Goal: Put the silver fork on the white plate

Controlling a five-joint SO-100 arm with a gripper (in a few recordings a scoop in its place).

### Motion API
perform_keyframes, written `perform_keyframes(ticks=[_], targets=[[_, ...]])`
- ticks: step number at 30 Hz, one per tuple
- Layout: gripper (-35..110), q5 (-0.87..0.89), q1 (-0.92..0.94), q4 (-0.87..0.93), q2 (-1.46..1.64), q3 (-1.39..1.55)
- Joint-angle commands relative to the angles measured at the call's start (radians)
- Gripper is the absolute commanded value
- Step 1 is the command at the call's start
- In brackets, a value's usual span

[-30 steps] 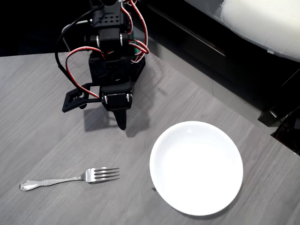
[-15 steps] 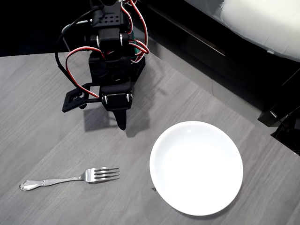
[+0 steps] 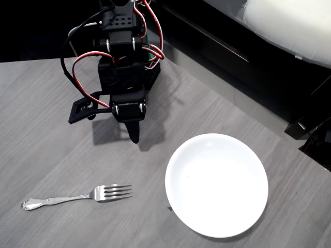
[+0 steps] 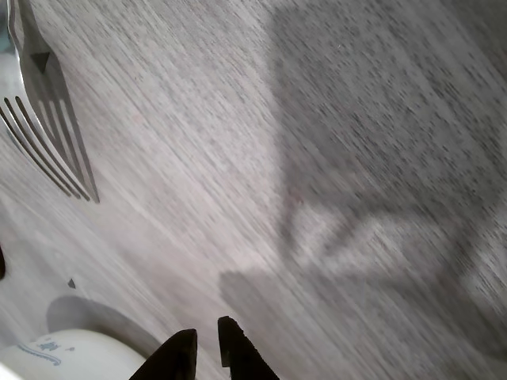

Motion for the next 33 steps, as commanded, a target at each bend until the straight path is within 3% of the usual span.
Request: perform_keyframes(ticks=[1, 33], targets=[[1, -0.009, -0.006, 0.005, 0.028, -0.005], [1, -0.017, -0.025, 0.005, 0.028, -0.005]])
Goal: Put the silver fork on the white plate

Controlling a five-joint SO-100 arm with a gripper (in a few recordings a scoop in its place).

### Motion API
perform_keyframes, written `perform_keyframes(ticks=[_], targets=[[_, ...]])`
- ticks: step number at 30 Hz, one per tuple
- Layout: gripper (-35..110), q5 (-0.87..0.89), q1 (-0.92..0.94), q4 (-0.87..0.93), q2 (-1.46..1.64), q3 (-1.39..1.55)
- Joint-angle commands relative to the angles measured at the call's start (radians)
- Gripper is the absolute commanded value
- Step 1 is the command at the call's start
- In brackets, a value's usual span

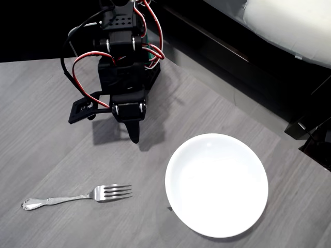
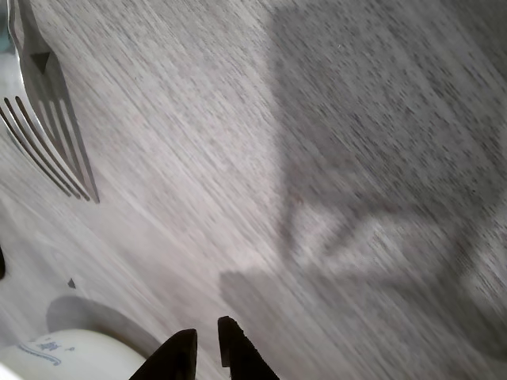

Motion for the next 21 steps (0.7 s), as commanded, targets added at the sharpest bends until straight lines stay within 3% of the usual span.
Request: perform_keyframes(ticks=[1, 8, 13, 16, 21], targets=[[1, -0.02, -0.031, 0.005, 0.028, -0.005], [0, 0.006, 0.048, -0.077, 0.028, -0.011], [0, -0.097, 0.155, -0.155, -0.049, -0.167], [0, -0.15, 0.158, -0.213, -0.503, -0.453], [0, -0.204, 0.232, -0.124, -1.275, -1.035]])
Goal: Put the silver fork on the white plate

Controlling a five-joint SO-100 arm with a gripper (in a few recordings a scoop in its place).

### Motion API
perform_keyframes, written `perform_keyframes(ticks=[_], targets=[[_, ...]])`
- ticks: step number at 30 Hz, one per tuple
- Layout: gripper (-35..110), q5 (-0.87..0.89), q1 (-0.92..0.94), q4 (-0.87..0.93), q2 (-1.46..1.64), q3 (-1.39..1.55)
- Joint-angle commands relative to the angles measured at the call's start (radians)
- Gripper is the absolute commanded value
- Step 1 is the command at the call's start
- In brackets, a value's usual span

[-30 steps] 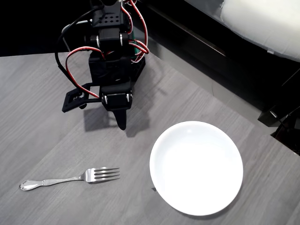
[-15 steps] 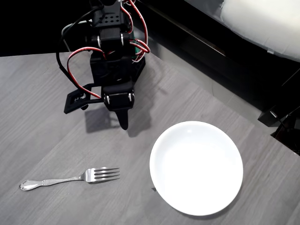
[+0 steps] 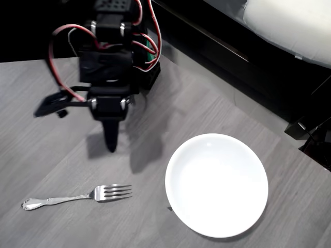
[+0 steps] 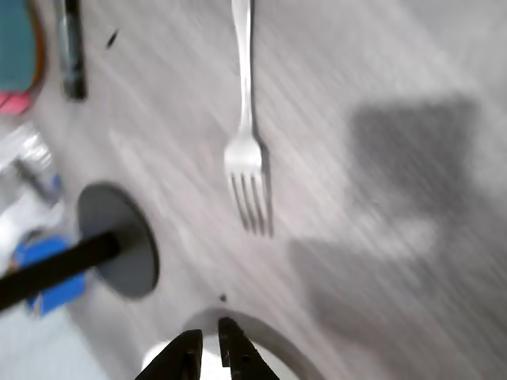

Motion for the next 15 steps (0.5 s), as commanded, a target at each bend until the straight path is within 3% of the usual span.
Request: perform_keyframes(ticks=[1, 7, 15], targets=[[0, -0.071, 0.023, 0.058, -0.58, -0.426], [12, -0.137, 0.063, 0.101, -0.927, -0.615], [16, -0.178, 0.089, 0.103, -1.023, -0.623]])
